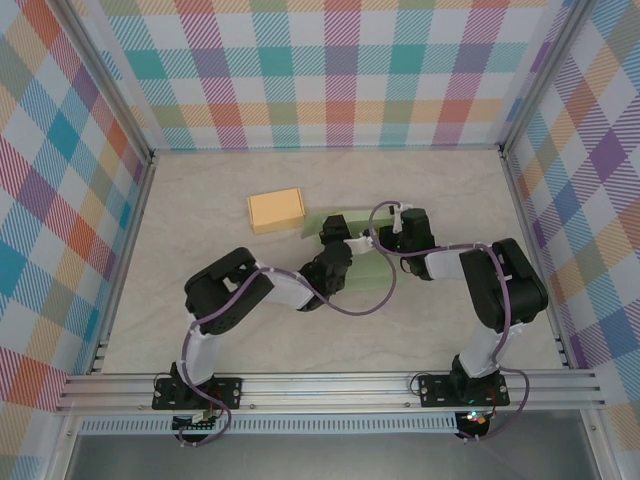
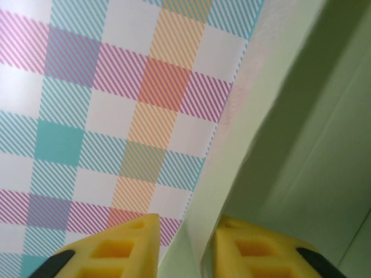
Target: Fold the paper box
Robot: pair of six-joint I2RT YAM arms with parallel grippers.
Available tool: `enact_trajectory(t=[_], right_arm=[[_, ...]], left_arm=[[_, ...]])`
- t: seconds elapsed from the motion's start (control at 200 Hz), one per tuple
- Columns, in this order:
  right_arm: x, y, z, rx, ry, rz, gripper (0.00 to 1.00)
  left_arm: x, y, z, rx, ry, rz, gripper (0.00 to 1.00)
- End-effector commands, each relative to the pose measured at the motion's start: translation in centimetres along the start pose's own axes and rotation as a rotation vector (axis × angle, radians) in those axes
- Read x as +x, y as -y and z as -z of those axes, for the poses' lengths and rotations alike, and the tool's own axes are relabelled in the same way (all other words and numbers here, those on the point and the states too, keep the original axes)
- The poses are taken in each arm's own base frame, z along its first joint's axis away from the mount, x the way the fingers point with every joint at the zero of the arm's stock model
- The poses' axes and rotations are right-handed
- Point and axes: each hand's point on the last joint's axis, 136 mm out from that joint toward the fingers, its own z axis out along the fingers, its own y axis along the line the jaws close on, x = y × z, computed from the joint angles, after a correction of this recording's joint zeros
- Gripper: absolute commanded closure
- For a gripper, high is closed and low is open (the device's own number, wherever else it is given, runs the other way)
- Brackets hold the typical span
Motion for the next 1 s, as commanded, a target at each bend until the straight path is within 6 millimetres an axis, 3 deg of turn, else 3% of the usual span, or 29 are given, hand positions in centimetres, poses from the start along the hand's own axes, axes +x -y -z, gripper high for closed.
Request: enact_trajectory(t=[0.0,0.265,0.37,0.42,0.54,0.685,0.995], right_arm=[[-1.4,0.1,0.5,0.031,0.056,0.018,1.00],[-1.9,-1.2,1.9,-0.027,0.044,0.039,1.00],[-2.2,-1.6,2.4,-0.039,0.009,0.055,1.00],[-2.5,-1.7,2.7,-0.037,0.004,0.050,1.00],[-3.2,-1.6,3.7,-0.018,0.000,0.037,1.00],[-3.6,-2.0,4.9,-0.025,-0.012,0.057,1.00],[-4.4,-1.8,6.4,0.002,-0.042,0.076,1.00]], left_arm=[[-0.2,-3.6,1.4,0.016,-0.030,0.286,0.65],[2.2,-10.3,6.3,0.050,-0.067,0.769,0.48],[4.2,-12.8,8.3,0.020,-0.097,0.942,0.35],[5.3,-13.5,9.0,0.009,-0.114,1.010,0.33],[8.9,-14.9,10.4,-0.061,-0.196,1.176,0.01],[12.5,-15.2,11.1,-0.069,-0.298,1.347,0.00],[12.7,-13.9,10.6,0.046,-0.344,1.387,0.00]])
